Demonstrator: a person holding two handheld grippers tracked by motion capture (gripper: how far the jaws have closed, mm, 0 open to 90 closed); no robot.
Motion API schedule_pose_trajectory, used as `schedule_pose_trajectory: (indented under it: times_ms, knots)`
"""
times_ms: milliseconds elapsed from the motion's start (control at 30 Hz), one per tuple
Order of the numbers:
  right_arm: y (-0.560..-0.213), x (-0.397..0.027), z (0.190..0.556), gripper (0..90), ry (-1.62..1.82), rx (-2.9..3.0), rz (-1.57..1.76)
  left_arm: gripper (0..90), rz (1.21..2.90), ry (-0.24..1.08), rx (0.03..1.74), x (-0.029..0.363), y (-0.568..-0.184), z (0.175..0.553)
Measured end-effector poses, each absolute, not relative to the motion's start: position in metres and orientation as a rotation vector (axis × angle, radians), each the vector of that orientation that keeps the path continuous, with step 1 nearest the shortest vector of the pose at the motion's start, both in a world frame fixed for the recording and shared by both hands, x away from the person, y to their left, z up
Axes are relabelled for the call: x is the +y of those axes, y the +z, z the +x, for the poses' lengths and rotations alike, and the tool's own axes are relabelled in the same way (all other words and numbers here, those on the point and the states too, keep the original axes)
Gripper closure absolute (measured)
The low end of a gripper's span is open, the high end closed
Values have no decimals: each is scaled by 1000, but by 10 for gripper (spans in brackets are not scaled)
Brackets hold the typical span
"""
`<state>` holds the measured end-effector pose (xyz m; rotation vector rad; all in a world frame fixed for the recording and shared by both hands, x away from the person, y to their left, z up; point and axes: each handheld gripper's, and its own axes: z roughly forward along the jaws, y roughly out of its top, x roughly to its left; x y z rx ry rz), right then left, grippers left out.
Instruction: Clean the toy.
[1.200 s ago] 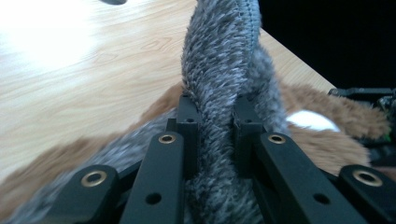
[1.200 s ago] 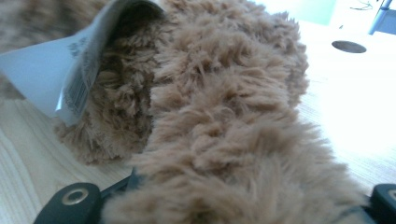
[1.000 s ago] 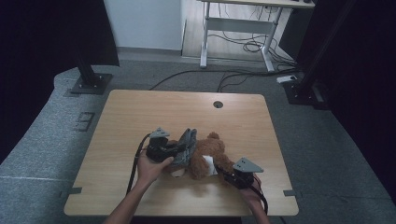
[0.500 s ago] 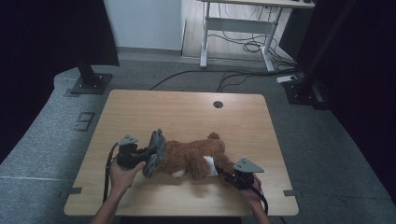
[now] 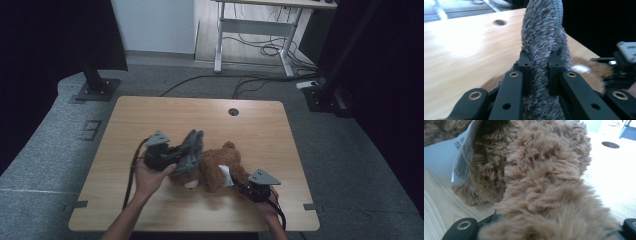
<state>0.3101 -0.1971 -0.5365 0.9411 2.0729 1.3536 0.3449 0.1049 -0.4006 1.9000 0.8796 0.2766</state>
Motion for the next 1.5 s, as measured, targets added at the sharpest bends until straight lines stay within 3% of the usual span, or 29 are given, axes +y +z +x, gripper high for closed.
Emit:
schedule_pose_trajectory:
  times_ms: [200, 333, 733, 1200, 1500]
  knots:
    - [-536, -198, 309, 661, 1350, 2076, 930, 775, 1997, 205, 842, 32, -408, 364]
    - [-537, -199, 309, 660, 1353, 2076, 933, 775, 2040, 192, 873, 15, -431, 371]
    - [-537, -199, 309, 660, 1345, 2076, 942, 777, 1996, 268, 974, 68, -441, 367]
    - [-538, -200, 309, 657, 1356, 2074, 951, 776, 1854, 324, 1145, 177, -457, 351]
    - [-538, -199, 310, 658, 1369, 2073, 968, 775, 1843, 176, 1263, 205, -502, 345]
